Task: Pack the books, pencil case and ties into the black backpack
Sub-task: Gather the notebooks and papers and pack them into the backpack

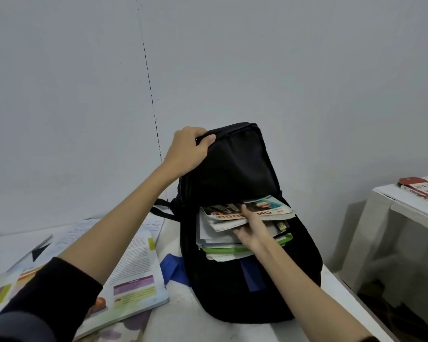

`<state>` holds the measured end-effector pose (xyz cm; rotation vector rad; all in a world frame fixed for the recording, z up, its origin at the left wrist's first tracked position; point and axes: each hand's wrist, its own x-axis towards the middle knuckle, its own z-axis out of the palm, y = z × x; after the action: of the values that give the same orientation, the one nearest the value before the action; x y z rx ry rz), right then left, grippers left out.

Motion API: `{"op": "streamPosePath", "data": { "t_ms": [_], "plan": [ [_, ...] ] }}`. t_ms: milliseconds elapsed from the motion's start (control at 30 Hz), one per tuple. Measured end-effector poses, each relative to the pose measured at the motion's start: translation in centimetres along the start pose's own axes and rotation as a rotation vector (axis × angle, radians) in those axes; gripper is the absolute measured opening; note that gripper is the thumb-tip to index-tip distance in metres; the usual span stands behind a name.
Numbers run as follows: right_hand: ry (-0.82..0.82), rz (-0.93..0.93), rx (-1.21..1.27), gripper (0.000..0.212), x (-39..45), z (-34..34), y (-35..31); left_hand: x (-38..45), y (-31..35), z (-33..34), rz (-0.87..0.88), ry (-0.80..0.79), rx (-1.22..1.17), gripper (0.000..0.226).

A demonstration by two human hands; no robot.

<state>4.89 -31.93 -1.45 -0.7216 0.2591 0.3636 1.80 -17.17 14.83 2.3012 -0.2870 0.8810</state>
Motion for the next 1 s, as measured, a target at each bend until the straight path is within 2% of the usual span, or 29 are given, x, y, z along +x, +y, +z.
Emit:
{"op": "streamPosePath", "data": {
  "t_ms": [100,167,200,267,333,367,400,500,533,633,700,767,867,1000],
  "plan": [
    [-0.055,0.065,-0.289,0.038,0.2,-0.2,0.0,-0.1,-0.2,-0.2,0.017,-0.004,0.007,0.039],
    [-0.216,0.125,-0.716,0.047,-0.7,-1.0,-0.5,0.1,-0.5,-0.4,0.03,-0.011,0.019,0.037],
    [-0.263,0.092,-0.942,0.05,-1.4,-1.2,-0.7,0.2,-0.6,-0.5,0.036,-0.01,0.019,0.037],
    [-0.25,-0.151,-1.247,0.039,-1.8,-1.1,-1.1,0.8,-0.8,-0.5,0.041,0.002,0.008,0.037],
    [-0.123,-0.577,-1.518,0.024,-1.0,-1.0,-1.8,1.4,-0.8,-0.3,0.035,0.014,-0.013,0.036],
    [-0.101,-0.742,-1.697,0.027,-0.5,-0.9,-2.2,1.8,-0.8,-0.2,0.029,0.018,-0.026,0.034],
    [-0.131,-0.803,-1.872,0.04,0.3,-1.1,-2.4,2.1,-0.7,-0.1,0.026,0.023,-0.037,0.033],
    [-0.173,-0.576,-2.287,0.066,1.4,-2.9,-2.4,2.6,-0.6,0.2,0.039,0.041,-0.048,0.033],
    [-0.151,-0.514,-2.31,0.076,1.6,-3.5,-2.2,2.7,-0.7,0.2,0.041,0.042,-0.052,0.033],
    [-0.086,-0.571,-2.338,0.122,1.9,-4.4,-1.7,2.8,-1.2,0.1,0.023,0.05,-0.059,0.034],
    [-0.047,-0.552,-2.399,0.127,1.7,-4.2,-1.5,2.7,-1.5,0.2,0.012,0.063,-0.067,0.035],
    [-0.011,-0.516,-2.44,0.109,1.1,-4.1,-1.3,2.5,-1.7,0.2,0.011,0.069,-0.07,0.036],
    [0.033,-0.497,-2.478,0.066,0.9,-3.7,-1.5,2.4,-1.7,0.3,0.019,0.058,-0.067,0.036],
    [0.05,-0.469,-2.486,0.059,2.6,-2.4,-2.1,2.4,-1.3,0.2,0.05,0.054,-0.053,0.035]
  ]
}}
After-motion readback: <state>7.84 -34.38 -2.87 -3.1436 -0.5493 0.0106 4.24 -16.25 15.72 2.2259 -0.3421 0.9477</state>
